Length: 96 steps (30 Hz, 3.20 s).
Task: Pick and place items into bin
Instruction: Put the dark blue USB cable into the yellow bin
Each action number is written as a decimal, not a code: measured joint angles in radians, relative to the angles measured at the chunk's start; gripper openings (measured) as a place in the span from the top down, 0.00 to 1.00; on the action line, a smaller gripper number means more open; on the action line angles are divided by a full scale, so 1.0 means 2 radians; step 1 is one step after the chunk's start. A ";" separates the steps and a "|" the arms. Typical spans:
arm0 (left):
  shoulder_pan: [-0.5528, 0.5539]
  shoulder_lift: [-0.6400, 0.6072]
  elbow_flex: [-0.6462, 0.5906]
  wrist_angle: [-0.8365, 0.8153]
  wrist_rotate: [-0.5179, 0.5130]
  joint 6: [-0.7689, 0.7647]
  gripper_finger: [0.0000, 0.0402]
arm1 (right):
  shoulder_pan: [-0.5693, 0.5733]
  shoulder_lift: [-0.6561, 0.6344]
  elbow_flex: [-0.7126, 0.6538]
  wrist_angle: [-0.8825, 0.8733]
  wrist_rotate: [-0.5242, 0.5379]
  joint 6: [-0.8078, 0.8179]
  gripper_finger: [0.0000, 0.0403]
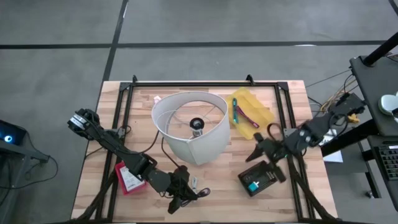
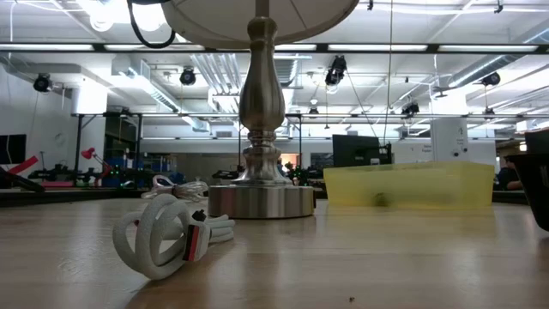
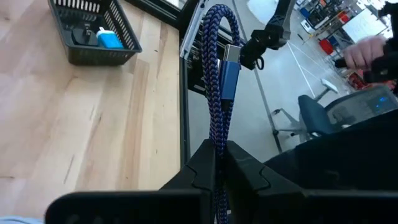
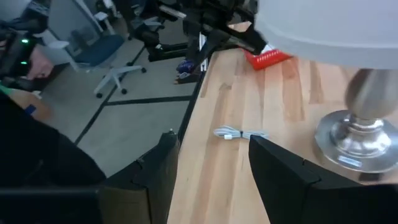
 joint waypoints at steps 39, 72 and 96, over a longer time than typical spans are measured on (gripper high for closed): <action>0.002 0.001 -0.001 0.000 -0.084 0.059 0.99 | 0.039 0.323 0.055 0.354 0.160 0.161 0.40; 0.005 0.000 -0.002 0.029 -0.087 0.094 0.88 | 0.034 0.343 0.089 0.302 0.160 0.209 0.97; 0.005 -0.002 -0.002 0.030 -0.057 0.066 0.71 | 0.041 0.096 0.088 -0.438 0.352 0.332 0.97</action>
